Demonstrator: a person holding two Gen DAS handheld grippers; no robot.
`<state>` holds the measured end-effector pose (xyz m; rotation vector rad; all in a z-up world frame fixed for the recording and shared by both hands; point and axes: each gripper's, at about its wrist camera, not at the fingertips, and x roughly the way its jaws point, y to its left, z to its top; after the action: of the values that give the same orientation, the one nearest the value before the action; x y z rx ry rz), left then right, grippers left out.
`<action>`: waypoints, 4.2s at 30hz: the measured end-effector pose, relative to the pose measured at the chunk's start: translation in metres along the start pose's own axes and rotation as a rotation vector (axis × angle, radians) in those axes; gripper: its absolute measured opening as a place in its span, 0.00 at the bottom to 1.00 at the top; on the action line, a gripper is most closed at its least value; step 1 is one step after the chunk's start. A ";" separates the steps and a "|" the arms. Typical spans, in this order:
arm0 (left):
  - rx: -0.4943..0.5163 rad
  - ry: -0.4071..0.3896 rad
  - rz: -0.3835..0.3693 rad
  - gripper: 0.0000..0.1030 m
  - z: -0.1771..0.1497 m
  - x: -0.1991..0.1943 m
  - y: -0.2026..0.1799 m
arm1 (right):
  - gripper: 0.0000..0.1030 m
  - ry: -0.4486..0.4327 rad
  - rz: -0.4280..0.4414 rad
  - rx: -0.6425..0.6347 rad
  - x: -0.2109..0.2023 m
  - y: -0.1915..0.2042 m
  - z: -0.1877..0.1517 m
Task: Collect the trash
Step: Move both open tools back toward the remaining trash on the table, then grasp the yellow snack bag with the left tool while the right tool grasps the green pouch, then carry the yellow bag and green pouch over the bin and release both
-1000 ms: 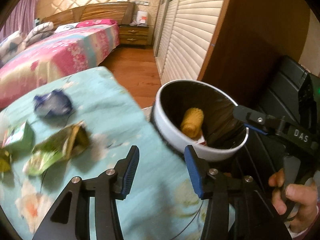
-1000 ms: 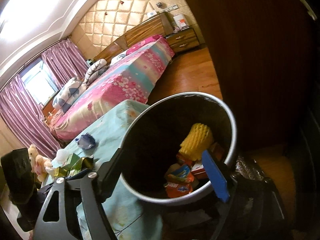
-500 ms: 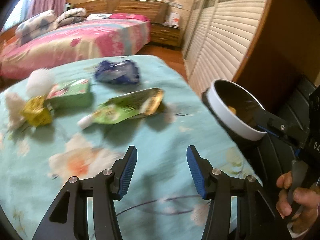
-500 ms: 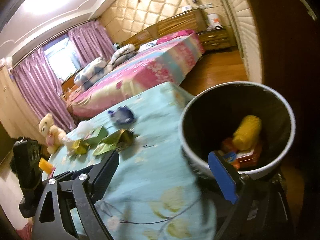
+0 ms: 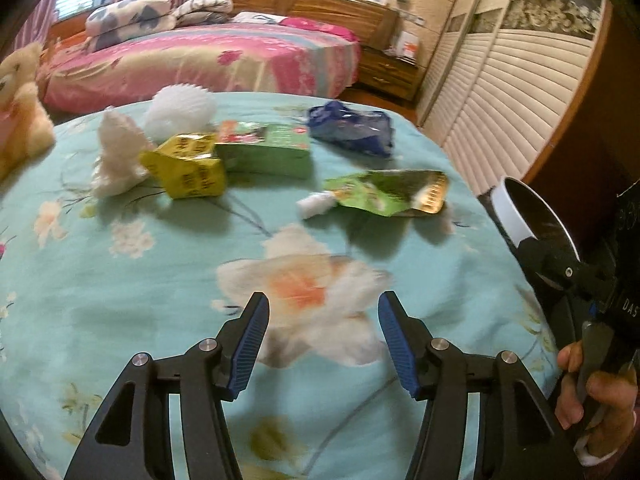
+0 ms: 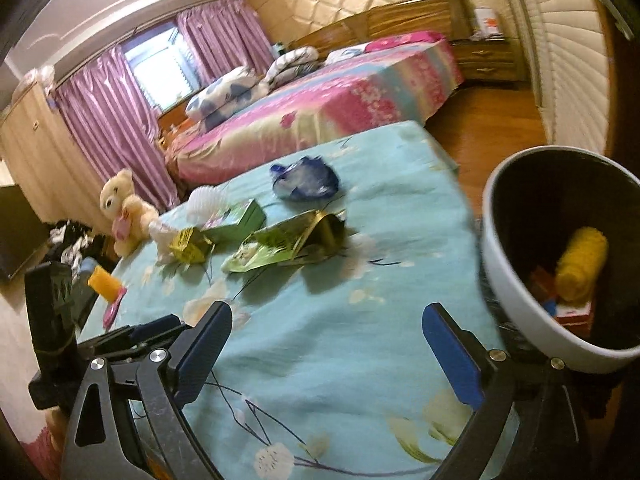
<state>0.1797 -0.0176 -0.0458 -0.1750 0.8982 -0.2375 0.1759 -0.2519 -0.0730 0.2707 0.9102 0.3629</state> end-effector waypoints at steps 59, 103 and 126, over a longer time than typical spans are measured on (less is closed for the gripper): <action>-0.105 -0.077 0.079 0.48 0.066 0.051 0.049 | 0.41 0.045 -0.010 0.021 0.039 -0.004 0.013; 0.049 -0.036 -0.074 0.09 0.030 0.025 -0.015 | 0.40 -0.081 -0.040 0.162 -0.021 -0.039 -0.005; 0.227 -0.011 -0.210 0.09 0.033 0.039 -0.109 | 0.40 -0.195 -0.150 0.269 -0.090 -0.102 -0.011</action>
<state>0.2146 -0.1315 -0.0281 -0.0591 0.8349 -0.5311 0.1355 -0.3809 -0.0532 0.4736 0.7810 0.0719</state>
